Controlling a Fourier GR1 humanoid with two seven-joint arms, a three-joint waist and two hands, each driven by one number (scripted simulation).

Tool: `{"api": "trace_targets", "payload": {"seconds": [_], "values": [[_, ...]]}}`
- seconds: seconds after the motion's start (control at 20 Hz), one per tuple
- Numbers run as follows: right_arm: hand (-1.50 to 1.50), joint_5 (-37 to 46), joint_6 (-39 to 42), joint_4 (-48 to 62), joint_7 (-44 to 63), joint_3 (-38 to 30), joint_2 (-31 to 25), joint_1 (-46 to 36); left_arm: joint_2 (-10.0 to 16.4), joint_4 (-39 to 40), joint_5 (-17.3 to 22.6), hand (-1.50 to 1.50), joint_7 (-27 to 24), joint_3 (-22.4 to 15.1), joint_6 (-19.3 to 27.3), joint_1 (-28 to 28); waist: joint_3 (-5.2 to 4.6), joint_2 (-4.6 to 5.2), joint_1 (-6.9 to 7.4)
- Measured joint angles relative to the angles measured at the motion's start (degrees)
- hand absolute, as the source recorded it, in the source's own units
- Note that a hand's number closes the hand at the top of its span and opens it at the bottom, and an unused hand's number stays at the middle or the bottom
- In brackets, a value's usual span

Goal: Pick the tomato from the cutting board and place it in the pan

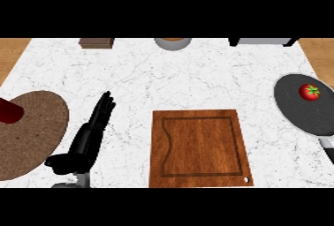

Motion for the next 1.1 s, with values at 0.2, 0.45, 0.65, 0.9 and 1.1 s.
{"api": "trace_targets", "payload": {"seconds": [0.2,0.45,0.65,0.9,1.1], "values": [[-1.50,-1.95,5.17,-2.08,-3.19,1.38,0.34,4.41,-0.26,-1.29,0.03,0.00,1.85,0.08,0.05,-0.75,-0.06,-0.10,-0.22],[-1.50,-4.09,6.83,-5.35,-6.60,3.68,1.67,9.64,-0.59,0.02,-0.28,0.00,1.52,0.74,-0.10,-1.67,-0.10,-0.13,-0.32],[-1.50,-6.36,6.71,-11.66,-4.99,6.03,4.15,13.56,-0.41,-1.71,-0.11,0.00,2.72,1.12,-0.48,-1.11,-0.13,-0.21,-0.45],[-1.50,-8.50,6.25,-14.15,-5.45,8.54,4.80,16.59,-1.13,0.29,-1.03,0.00,0.54,1.22,-0.47,-0.88,-0.11,-0.16,-0.34],[-1.50,-9.45,4.97,-16.61,-4.38,10.03,5.25,18.78,-1.54,0.31,-1.20,0.00,0.74,1.05,-0.16,-1.23,-0.12,-0.16,-0.36]]}}
